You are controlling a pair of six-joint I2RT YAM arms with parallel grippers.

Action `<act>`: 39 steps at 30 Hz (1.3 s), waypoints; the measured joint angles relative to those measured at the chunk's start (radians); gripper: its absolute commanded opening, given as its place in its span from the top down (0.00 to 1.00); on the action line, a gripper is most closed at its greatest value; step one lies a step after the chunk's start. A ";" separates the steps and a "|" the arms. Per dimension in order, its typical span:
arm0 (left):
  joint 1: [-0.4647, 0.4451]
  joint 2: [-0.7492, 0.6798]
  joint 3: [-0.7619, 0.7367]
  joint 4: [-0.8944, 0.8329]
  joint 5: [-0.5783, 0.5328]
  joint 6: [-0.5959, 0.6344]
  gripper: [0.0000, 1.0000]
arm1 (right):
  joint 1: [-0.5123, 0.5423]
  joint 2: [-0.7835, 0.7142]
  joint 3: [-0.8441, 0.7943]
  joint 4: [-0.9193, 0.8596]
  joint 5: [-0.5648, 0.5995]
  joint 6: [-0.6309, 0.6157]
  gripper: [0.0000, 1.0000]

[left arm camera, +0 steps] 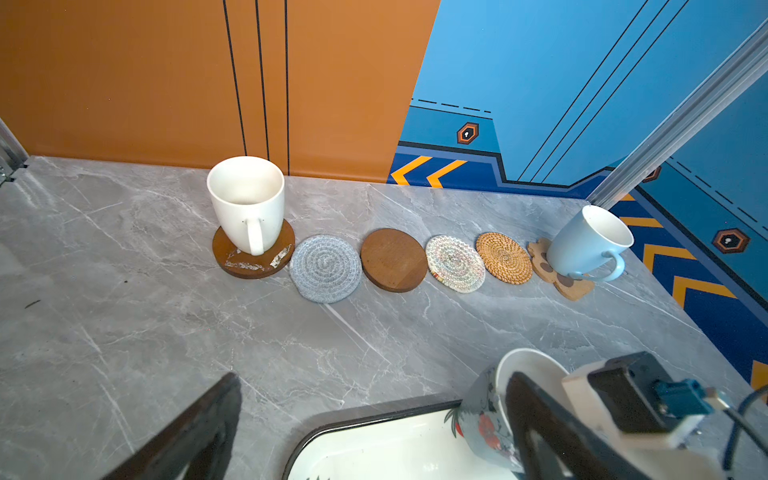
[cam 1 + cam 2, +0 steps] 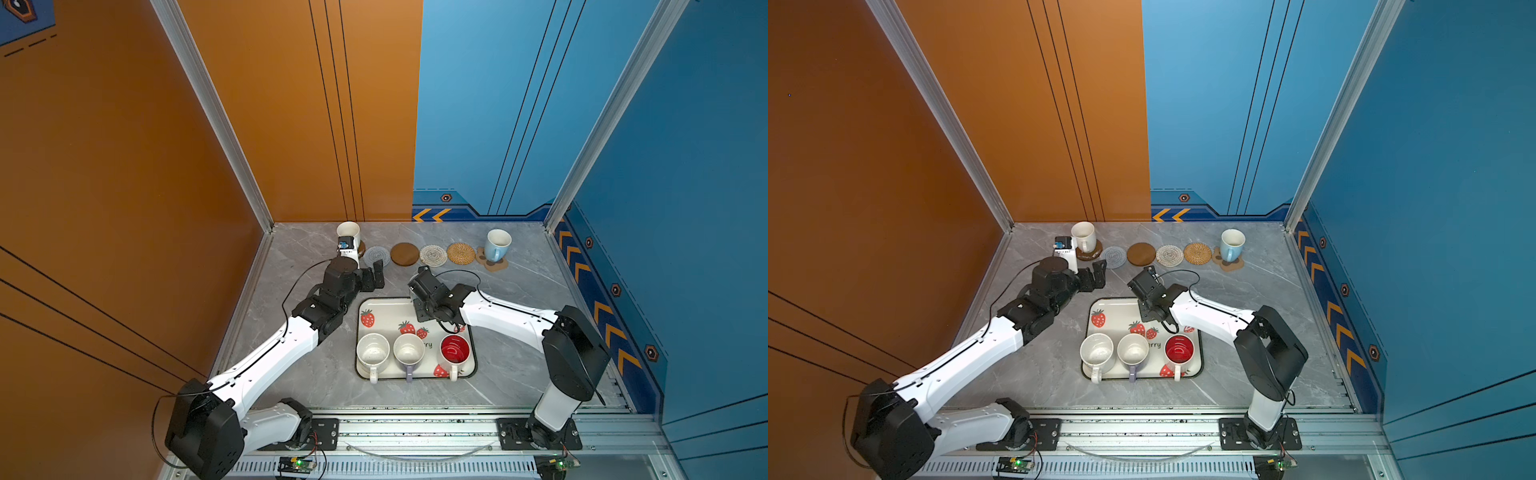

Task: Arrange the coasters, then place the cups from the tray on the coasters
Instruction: 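Lift the flower-print mug with the right gripper toward the coaster row, then carry the mug with the right gripper over the rattan coaster beside the paw coaster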

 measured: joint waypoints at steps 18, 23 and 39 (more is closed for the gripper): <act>-0.003 0.122 0.069 0.008 0.027 0.000 0.02 | -0.219 -0.011 0.038 -0.005 -0.088 -0.094 1.00; -0.003 0.143 0.071 0.017 0.030 0.001 0.01 | -0.281 -0.010 0.091 -0.020 -0.128 -0.114 1.00; -0.002 0.169 0.071 0.037 0.051 0.011 0.00 | -0.397 0.207 0.424 -0.140 -0.106 -0.217 1.00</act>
